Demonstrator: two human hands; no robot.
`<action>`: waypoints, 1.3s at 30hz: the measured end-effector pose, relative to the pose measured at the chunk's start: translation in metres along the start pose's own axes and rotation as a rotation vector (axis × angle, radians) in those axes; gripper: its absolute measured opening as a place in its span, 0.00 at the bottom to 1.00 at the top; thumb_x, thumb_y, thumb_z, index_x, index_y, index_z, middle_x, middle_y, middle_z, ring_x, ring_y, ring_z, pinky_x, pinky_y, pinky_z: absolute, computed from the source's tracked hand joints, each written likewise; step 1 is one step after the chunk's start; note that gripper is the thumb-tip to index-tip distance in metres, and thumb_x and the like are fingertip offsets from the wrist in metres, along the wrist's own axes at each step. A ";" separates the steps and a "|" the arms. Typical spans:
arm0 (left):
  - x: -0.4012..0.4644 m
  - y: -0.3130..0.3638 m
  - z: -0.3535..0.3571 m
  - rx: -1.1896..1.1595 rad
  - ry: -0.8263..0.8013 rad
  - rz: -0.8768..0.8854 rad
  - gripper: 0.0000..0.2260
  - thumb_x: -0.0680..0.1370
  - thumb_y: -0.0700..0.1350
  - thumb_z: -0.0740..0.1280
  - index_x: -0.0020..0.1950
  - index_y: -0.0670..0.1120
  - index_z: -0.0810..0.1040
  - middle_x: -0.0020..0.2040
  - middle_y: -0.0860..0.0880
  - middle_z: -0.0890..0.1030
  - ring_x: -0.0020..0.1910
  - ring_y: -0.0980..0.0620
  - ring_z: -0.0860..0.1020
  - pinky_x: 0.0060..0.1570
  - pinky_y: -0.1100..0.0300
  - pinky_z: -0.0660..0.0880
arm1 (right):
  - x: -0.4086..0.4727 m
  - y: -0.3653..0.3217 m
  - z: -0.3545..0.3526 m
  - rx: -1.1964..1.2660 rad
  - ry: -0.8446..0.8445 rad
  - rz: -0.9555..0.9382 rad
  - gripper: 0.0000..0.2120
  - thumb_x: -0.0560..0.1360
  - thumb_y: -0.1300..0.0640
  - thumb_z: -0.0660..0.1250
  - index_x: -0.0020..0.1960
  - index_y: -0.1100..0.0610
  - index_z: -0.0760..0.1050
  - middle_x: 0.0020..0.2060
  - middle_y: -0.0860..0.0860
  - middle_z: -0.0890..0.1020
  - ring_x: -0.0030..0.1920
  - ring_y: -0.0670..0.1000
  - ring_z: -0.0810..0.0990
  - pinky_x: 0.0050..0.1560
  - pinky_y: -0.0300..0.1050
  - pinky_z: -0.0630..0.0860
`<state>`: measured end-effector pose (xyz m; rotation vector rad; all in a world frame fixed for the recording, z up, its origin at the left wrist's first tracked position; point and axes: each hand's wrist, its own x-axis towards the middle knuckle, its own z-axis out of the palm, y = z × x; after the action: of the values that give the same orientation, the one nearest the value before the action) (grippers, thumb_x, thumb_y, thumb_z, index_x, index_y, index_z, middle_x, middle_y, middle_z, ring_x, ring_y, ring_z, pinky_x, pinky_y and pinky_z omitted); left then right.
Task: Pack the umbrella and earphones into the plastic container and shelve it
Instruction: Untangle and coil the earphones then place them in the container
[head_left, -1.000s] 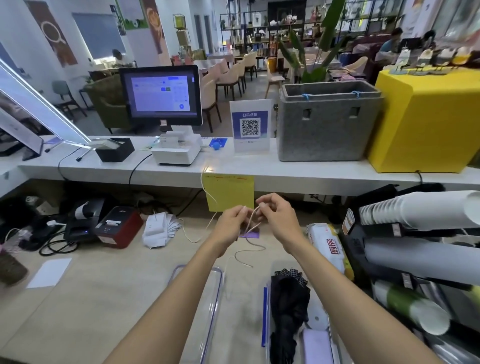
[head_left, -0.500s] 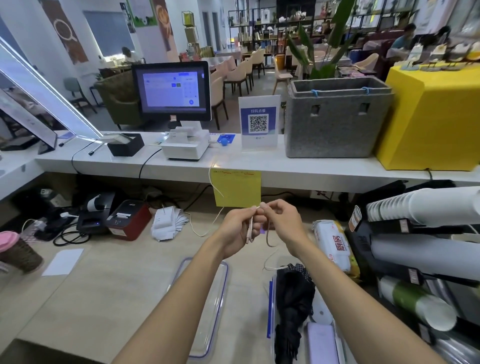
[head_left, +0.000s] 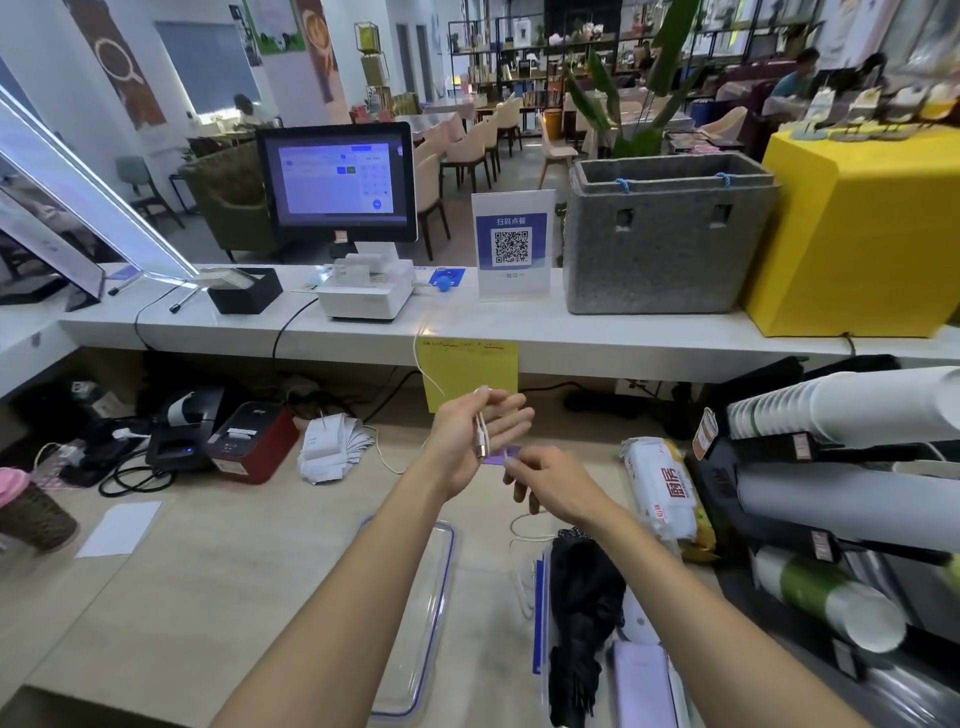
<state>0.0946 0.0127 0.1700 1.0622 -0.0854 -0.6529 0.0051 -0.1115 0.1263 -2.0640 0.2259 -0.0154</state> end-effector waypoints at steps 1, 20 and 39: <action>0.003 -0.002 -0.003 0.099 0.044 0.027 0.13 0.86 0.44 0.57 0.52 0.37 0.77 0.58 0.35 0.83 0.57 0.40 0.84 0.57 0.46 0.81 | 0.000 0.002 -0.001 -0.022 -0.005 0.011 0.14 0.79 0.49 0.63 0.41 0.56 0.80 0.31 0.50 0.83 0.25 0.46 0.76 0.29 0.33 0.72; -0.004 -0.026 -0.007 0.892 -0.029 0.061 0.20 0.83 0.57 0.61 0.39 0.48 0.83 0.25 0.56 0.74 0.26 0.57 0.73 0.26 0.66 0.66 | 0.014 -0.006 -0.016 0.231 0.397 -0.016 0.04 0.78 0.59 0.67 0.51 0.53 0.79 0.36 0.49 0.85 0.40 0.45 0.83 0.43 0.38 0.77; 0.010 -0.006 0.004 0.346 0.100 0.026 0.12 0.85 0.46 0.58 0.47 0.43 0.76 0.50 0.46 0.82 0.58 0.48 0.80 0.47 0.53 0.74 | 0.004 0.005 0.010 0.101 -0.019 0.040 0.08 0.79 0.54 0.65 0.44 0.54 0.81 0.29 0.47 0.80 0.25 0.49 0.74 0.28 0.41 0.74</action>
<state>0.0985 0.0026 0.1643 1.4232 -0.1281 -0.5716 0.0092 -0.1058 0.1165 -1.9574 0.2501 0.0170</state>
